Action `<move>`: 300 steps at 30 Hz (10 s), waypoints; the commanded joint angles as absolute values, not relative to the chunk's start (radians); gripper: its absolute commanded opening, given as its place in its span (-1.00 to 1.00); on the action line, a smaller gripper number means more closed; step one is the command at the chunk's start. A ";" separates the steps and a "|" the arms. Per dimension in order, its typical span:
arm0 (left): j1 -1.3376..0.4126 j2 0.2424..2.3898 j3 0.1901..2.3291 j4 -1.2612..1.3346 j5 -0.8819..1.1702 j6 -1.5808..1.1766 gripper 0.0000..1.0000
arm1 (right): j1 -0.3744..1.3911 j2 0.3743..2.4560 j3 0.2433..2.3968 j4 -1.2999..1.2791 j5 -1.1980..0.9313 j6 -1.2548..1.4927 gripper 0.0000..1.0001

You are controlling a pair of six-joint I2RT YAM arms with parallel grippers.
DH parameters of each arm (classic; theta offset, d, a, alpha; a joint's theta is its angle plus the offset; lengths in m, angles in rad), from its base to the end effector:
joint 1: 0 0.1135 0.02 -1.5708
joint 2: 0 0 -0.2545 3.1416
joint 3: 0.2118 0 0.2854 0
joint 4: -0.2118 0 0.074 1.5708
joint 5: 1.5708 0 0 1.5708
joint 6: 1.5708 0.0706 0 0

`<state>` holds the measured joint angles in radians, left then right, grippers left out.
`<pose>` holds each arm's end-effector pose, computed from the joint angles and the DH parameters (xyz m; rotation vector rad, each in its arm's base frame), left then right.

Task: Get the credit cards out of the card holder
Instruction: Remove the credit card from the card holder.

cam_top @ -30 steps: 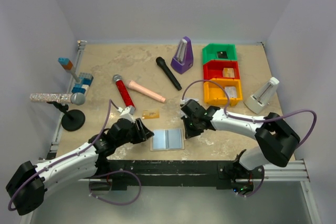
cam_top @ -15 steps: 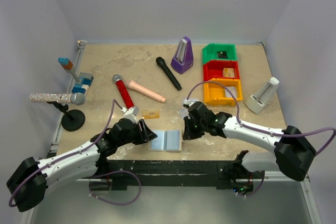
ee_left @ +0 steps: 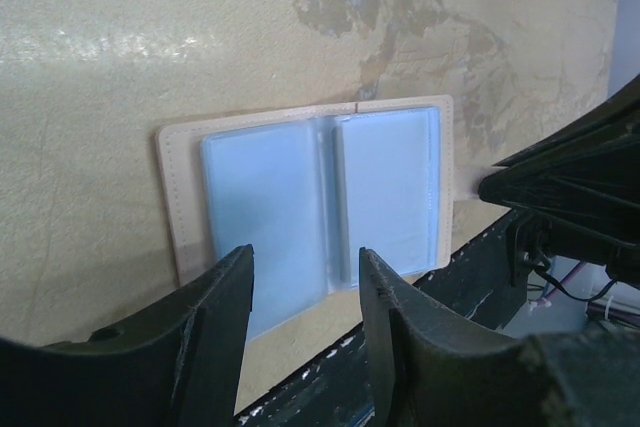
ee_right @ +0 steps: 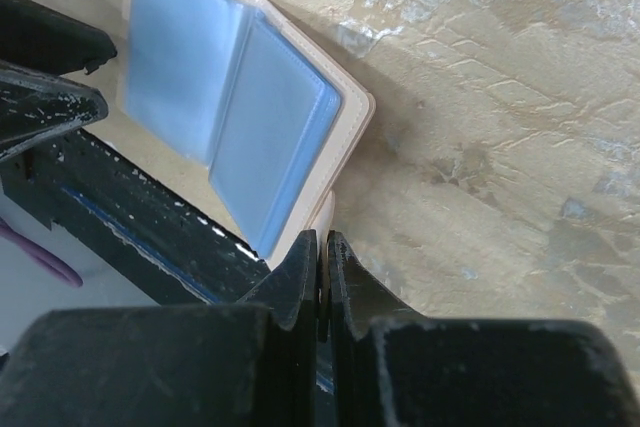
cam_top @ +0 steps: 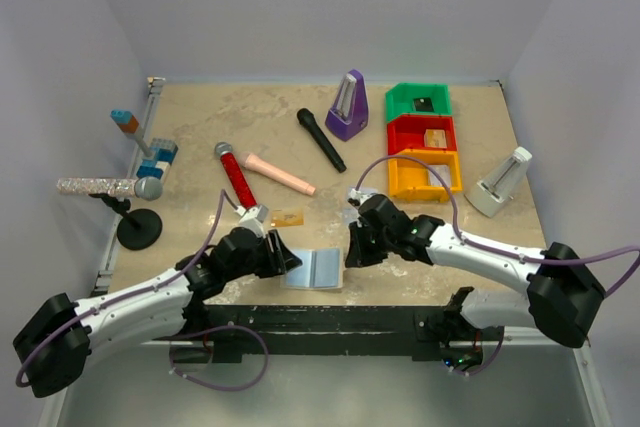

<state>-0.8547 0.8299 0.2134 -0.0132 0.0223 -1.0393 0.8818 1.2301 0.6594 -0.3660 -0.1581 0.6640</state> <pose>0.1481 -0.1726 0.1038 -0.2092 2.4092 -1.0141 0.1741 0.2288 0.1373 -0.3620 2.6676 0.7691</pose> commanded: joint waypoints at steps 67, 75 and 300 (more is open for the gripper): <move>-1.131 1.014 0.462 -0.222 -0.328 -0.992 -0.10 | 0.946 1.147 0.673 -0.227 -0.276 0.709 -1.00; -1.131 0.867 0.442 -0.299 -0.394 -1.005 -0.03 | 0.946 1.137 0.672 -0.238 -0.268 0.706 -1.00; -1.197 1.154 0.543 -0.071 -0.210 -0.913 0.14 | 0.966 1.166 0.695 -0.230 -0.295 0.703 -1.00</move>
<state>-1.1873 1.1446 0.5083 -0.1181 -0.2241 -0.9310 0.9615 1.1587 0.6708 -0.2722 -0.2798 0.7036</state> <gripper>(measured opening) 0.567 0.036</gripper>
